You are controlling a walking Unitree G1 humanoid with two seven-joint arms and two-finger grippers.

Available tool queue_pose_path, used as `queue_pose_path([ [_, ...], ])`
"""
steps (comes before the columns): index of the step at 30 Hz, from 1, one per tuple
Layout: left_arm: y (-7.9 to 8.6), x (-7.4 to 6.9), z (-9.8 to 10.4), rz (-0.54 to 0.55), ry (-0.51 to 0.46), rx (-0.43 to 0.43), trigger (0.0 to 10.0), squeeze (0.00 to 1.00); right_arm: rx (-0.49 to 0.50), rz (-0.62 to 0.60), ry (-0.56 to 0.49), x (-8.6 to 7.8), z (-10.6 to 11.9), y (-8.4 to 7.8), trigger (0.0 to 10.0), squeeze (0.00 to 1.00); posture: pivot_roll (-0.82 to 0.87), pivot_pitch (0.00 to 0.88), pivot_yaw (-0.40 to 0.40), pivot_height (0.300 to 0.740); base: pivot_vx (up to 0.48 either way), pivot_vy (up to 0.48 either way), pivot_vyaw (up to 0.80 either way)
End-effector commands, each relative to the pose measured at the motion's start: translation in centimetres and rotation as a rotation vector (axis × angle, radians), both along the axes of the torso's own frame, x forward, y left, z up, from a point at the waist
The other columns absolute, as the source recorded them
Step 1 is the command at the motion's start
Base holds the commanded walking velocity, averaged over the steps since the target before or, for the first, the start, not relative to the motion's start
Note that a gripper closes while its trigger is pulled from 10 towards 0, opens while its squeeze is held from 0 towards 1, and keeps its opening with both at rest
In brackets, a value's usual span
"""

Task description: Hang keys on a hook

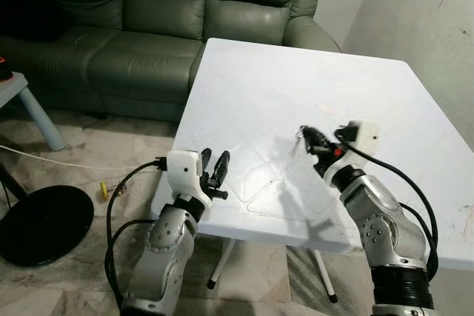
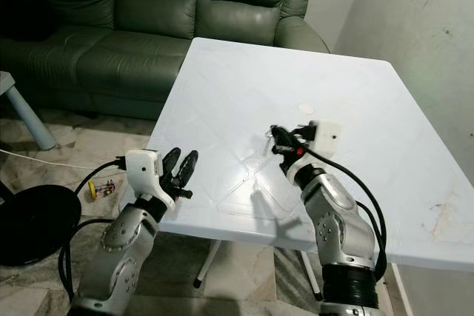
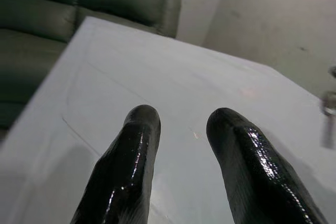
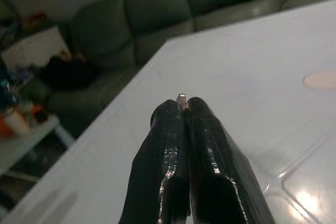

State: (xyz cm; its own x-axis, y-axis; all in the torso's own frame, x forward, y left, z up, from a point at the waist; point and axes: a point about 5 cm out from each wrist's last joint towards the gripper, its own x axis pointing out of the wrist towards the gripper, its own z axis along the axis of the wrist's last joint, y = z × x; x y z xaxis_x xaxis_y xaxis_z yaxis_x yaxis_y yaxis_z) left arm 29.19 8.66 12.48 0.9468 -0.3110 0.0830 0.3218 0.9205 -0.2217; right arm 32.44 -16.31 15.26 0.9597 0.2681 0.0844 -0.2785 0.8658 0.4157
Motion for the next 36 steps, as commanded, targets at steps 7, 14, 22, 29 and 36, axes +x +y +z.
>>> queue_pose_path([
  [7,1.0,5.2,3.7,0.158,-0.032,-0.062,10.0,0.00,-0.119,-0.160,-0.191,0.4,2.6,-1.4,1.1,0.00,0.14,0.002,-0.073,0.740,0.000,0.000,0.00],
  [14,2.6,7.0,6.8,0.147,-0.148,-0.024,10.0,0.00,-0.182,-0.187,-0.262,0.3,3.5,-1.2,10.0,0.00,0.12,0.000,-0.058,0.740,0.000,0.000,0.00],
  [22,3.9,5.6,6.3,0.101,-0.200,0.004,10.0,0.00,-0.211,-0.165,-0.293,-1.4,2.7,0.3,10.0,0.00,0.11,0.000,-0.050,0.740,0.000,0.000,0.00],
  [29,4.5,3.5,4.7,0.086,-0.173,-0.019,10.0,0.00,-0.235,-0.166,-0.274,-3.1,1.3,1.4,10.0,0.00,0.09,0.008,-0.035,0.740,0.000,0.000,0.00],
  [36,5.2,3.4,4.2,0.112,-0.155,-0.037,10.0,0.00,-0.304,-0.210,-0.183,-3.4,-0.3,1.3,10.0,0.00,0.09,0.012,-0.021,0.740,0.000,0.000,-0.14],
])
